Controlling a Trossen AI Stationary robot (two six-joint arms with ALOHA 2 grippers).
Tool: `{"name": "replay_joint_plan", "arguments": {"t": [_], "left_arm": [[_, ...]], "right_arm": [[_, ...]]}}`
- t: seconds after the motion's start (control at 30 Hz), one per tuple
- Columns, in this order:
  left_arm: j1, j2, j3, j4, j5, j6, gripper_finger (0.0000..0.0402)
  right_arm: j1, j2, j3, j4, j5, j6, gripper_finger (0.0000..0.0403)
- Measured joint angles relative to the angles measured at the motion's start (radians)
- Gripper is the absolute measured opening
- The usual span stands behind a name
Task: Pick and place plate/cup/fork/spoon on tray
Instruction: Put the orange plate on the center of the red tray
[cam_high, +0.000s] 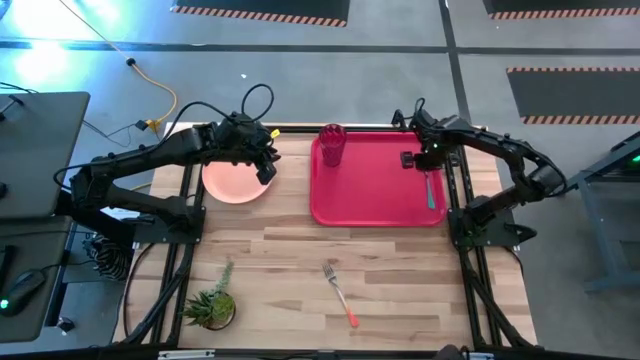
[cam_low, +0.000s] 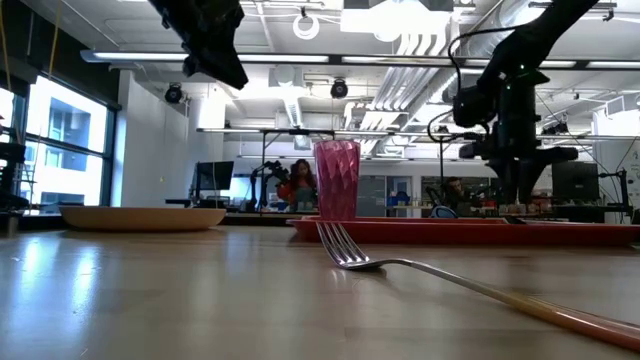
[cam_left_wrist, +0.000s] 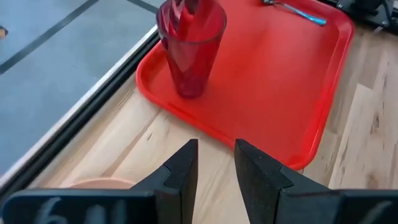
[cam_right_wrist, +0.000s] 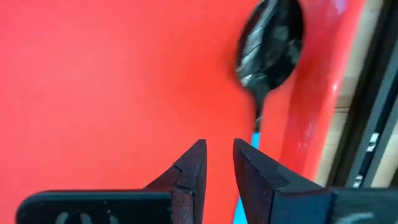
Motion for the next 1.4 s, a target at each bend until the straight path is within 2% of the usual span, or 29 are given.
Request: {"name": "replay_joint_plan", "arguments": {"t": [0.3, 0.6, 0.8, 1.2, 1.4], "left_arm": [[0.000, 0.002, 0.000, -0.134, -0.002, -0.155, 0.0144], [0.000, 0.054, 0.000, -0.249, -0.004, -0.226, 0.0145], [0.000, 0.140, 0.000, -0.261, -0.003, -0.255, 0.0147], [-0.001, 0.334, 0.000, -0.308, -0.035, -0.392, 0.0145], [-0.001, 0.418, 0.000, -0.307, -0.035, -0.399, 0.0145]], "right_arm": [[0.142, -0.132, 0.056, 0.000, 0.005, 0.098, 0.0071], [0.263, -0.289, 0.112, 0.005, 0.009, 0.219, 0.0071], [0.341, -0.366, 0.119, 0.004, 0.066, 0.295, 0.0071], [0.447, -0.398, 0.119, 0.004, 0.096, 0.367, 0.0071], [0.466, -0.398, 0.119, 0.004, 0.096, 0.368, 0.0071]]}}
